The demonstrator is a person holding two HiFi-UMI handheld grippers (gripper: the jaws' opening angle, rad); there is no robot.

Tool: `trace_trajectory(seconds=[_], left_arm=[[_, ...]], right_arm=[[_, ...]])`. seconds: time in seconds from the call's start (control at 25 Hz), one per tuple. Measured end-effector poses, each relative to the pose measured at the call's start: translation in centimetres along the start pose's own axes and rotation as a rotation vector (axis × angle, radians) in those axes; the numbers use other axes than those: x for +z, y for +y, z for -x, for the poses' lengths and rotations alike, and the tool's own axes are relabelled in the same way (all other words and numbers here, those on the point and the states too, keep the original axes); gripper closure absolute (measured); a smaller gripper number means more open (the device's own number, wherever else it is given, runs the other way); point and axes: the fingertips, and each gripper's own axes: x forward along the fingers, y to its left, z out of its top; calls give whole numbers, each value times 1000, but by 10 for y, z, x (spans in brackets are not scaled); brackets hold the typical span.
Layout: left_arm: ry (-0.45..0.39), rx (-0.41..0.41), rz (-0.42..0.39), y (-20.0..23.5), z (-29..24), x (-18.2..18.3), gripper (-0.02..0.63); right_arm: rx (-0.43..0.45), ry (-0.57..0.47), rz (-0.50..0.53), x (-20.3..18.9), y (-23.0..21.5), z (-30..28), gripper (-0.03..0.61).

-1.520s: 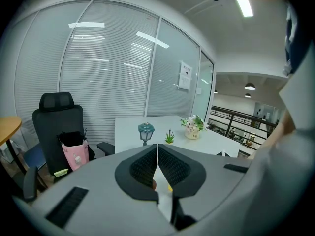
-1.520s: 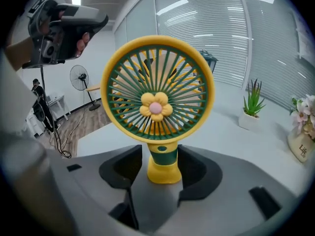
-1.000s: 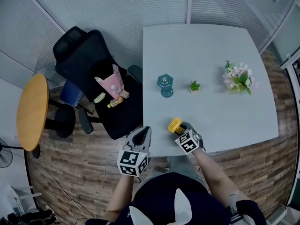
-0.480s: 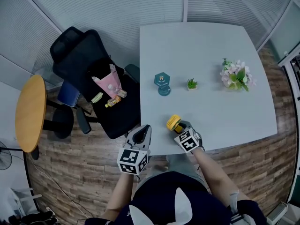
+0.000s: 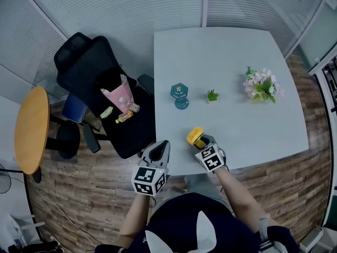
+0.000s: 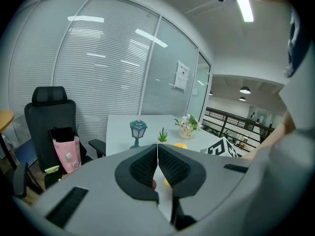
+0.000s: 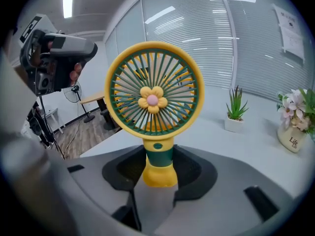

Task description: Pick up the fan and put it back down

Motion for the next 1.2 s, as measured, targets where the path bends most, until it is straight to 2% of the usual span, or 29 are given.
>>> trace_trajectory(seconds=[0.28, 0.6, 0.84, 1.2], left_arm=[[-12, -15, 12, -3, -5, 2, 592], [-10, -30, 24, -6, -7, 0, 592], [-10, -42, 33, -12, -5, -4, 592], [-8, -68, 30, -26, -4, -6, 592]], right_arm=[[-24, -15, -31, 15, -5, 13, 403], [-43, -87, -60, 43, -6, 34, 402], [-63, -111, -45, 58, -1, 57, 402], [-67, -174, -127, 80, 2, 98, 400]])
